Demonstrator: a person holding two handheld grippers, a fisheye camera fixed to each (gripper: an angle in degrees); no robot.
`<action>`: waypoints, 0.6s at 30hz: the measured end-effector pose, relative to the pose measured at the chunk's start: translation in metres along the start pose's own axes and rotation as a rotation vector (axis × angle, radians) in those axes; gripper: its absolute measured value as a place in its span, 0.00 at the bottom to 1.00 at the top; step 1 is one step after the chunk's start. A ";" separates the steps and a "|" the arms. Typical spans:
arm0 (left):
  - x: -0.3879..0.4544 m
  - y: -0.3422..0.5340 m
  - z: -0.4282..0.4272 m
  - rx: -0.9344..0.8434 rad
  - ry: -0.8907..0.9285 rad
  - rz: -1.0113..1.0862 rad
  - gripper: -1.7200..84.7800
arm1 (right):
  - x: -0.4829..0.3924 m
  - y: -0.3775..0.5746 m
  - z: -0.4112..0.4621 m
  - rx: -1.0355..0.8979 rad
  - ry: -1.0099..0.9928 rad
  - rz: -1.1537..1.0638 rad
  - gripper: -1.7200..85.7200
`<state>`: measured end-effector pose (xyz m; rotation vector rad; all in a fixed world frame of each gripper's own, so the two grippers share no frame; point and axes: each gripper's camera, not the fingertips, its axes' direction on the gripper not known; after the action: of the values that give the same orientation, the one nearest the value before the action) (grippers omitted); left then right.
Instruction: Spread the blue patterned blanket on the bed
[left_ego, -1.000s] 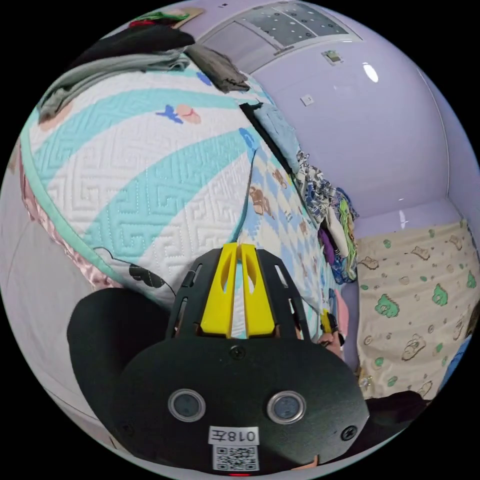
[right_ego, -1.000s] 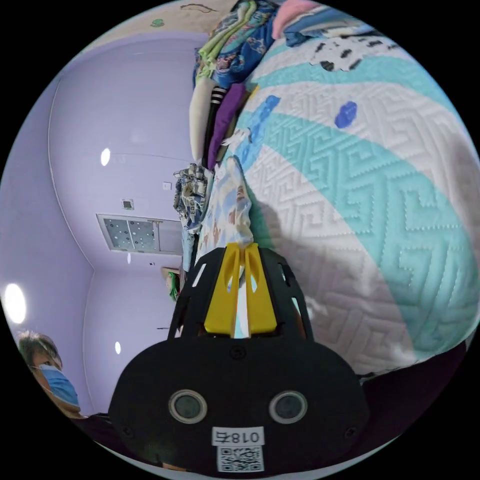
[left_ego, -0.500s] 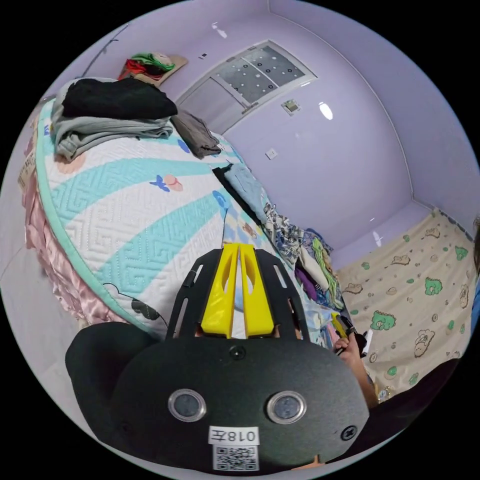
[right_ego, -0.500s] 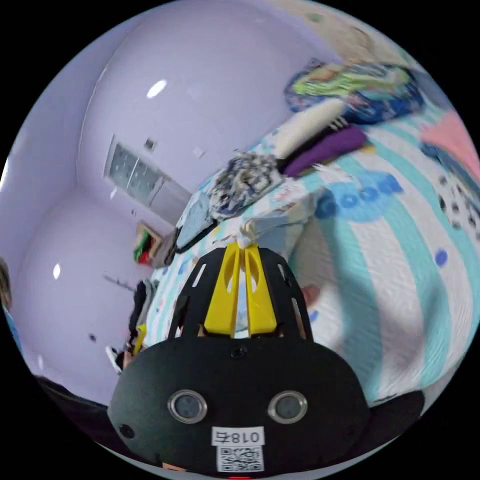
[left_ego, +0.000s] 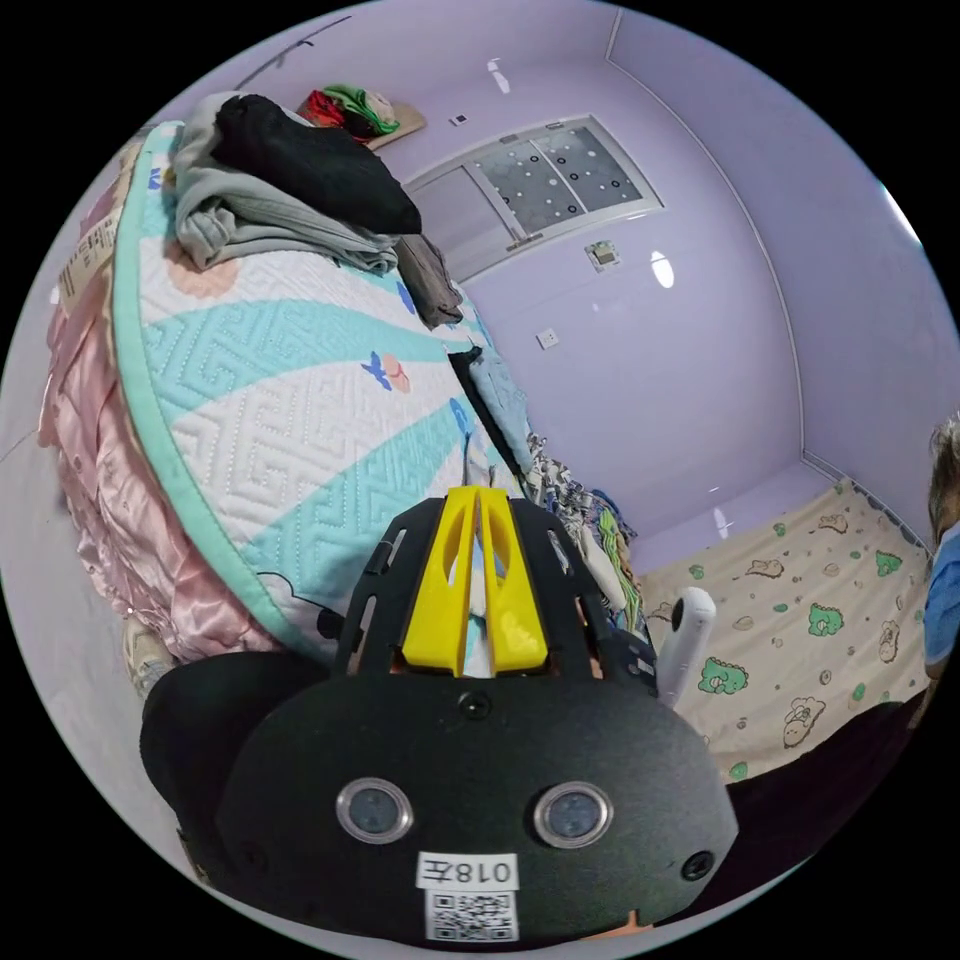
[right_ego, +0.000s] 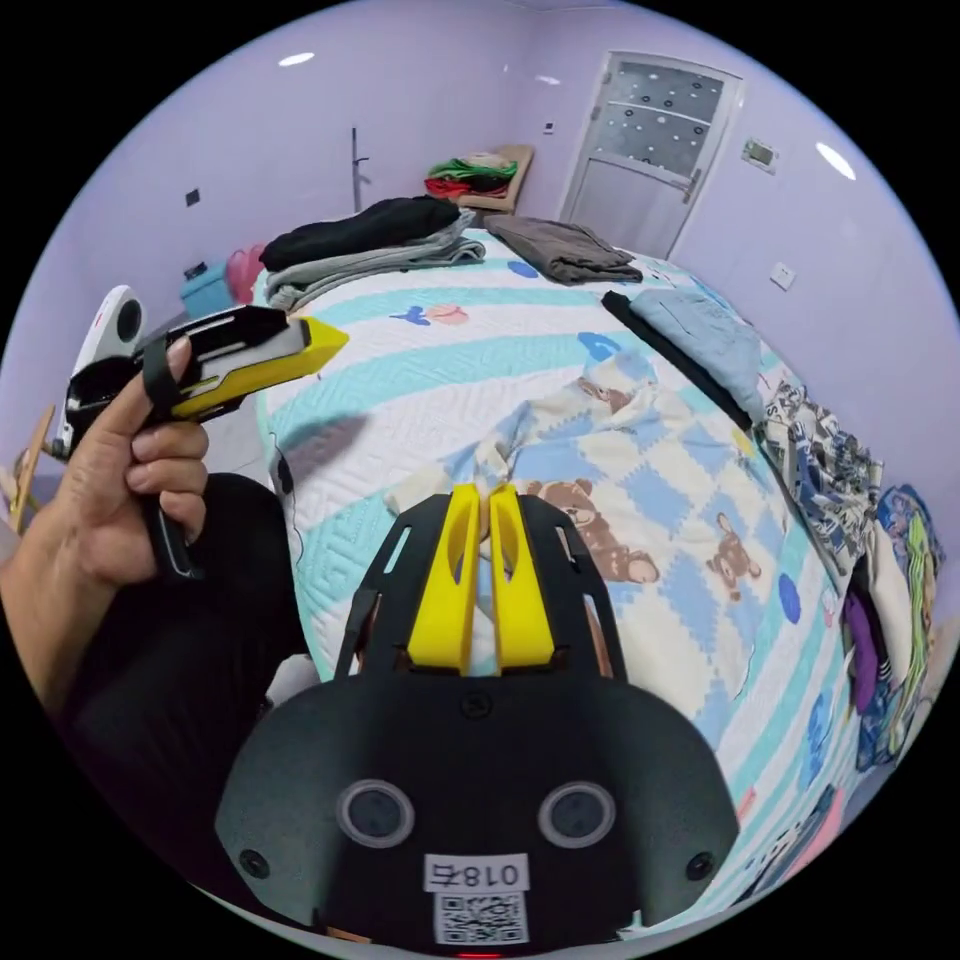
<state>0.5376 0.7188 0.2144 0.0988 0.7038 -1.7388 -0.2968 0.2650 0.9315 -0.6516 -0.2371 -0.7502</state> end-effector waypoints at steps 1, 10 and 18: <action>-0.001 0.001 0.002 -0.010 0.002 0.003 0.01 | 0.003 -0.002 -0.001 0.009 -0.024 0.031 0.03; -0.007 0.009 0.008 -0.018 0.014 0.000 0.01 | -0.013 -0.018 -0.003 -0.011 0.045 -0.135 0.06; 0.003 0.005 0.036 -0.206 0.024 0.048 0.09 | 0.054 0.001 -0.061 0.113 -0.069 0.037 0.11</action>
<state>0.5514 0.6974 0.2401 -0.0054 0.8872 -1.6125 -0.2586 0.1977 0.9064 -0.5733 -0.3275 -0.6746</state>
